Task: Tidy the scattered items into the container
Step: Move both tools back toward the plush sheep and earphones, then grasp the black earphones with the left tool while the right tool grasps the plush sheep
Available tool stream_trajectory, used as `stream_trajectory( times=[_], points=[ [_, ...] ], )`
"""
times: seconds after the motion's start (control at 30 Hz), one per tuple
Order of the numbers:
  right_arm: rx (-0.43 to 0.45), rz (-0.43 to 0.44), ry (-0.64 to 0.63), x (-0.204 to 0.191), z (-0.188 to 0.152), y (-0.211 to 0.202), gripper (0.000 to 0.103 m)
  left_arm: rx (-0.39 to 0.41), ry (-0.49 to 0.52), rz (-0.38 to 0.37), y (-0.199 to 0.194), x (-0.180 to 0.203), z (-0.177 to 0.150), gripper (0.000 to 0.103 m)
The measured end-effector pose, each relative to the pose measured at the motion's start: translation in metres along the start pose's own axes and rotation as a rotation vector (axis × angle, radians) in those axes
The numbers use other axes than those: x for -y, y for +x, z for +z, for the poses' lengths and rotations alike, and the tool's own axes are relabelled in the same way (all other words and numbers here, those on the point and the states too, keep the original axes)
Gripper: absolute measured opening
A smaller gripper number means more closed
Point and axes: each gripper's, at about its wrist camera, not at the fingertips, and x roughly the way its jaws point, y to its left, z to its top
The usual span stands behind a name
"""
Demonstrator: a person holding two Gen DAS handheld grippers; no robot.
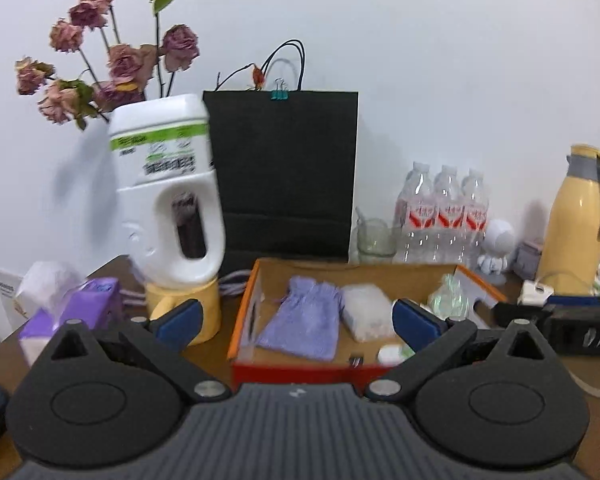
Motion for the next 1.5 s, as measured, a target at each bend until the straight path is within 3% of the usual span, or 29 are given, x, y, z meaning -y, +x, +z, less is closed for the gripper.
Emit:
stream_trajectory(
  times=[0.1,0.23,0.3,0.4,0.5,0.7,0.9,1.03,1.07,1.13,1.3,1.5],
  points=[
    [-0.004,-0.032,0.016,0.001,-0.022,-0.031,0.087,-0.024,-0.007,0.004,-0.030,-0.007,-0.027,0.103],
    [-0.054,-0.059,0.013,0.002,-0.062,-0.063,0.087,-0.101,0.002,-0.067,-0.053,-0.014,-0.063,0.103],
    [-0.115,-0.082,0.000,0.003,-0.075,-0.060,0.087,-0.145,0.052,-0.081,-0.048,-0.009,-0.068,0.103],
    [-0.176,-0.119,-0.016,0.006,-0.087,-0.047,0.086,-0.149,0.080,-0.108,-0.038,0.001,-0.065,0.103],
    [-0.189,-0.112,-0.006,0.007,-0.090,-0.040,0.083,-0.163,0.085,-0.193,-0.026,0.012,-0.060,0.101],
    [-0.218,-0.099,-0.045,0.005,-0.091,-0.027,0.068,-0.228,0.133,-0.285,-0.001,0.036,-0.068,0.068],
    [-0.242,-0.092,-0.035,0.009,-0.089,-0.014,0.061,-0.299,0.133,-0.328,0.019,0.042,-0.074,0.042],
    [-0.260,-0.086,-0.036,0.010,-0.091,-0.007,0.054,-0.344,0.125,-0.346,0.027,0.044,-0.078,0.016],
    [-0.263,-0.084,-0.036,0.010,-0.092,-0.006,0.053,-0.346,0.121,-0.349,0.027,0.044,-0.078,0.009],
    [-0.257,-0.077,-0.027,0.010,-0.092,-0.008,0.051,-0.337,0.123,-0.342,0.023,0.044,-0.077,0.004],
    [-0.227,-0.066,-0.005,0.010,-0.087,-0.022,0.049,-0.246,0.116,-0.313,-0.004,0.037,-0.060,0.003],
    [-0.150,-0.045,-0.004,0.002,-0.068,-0.055,0.049,-0.101,0.042,-0.274,-0.054,0.011,-0.014,0.003]
  ],
)
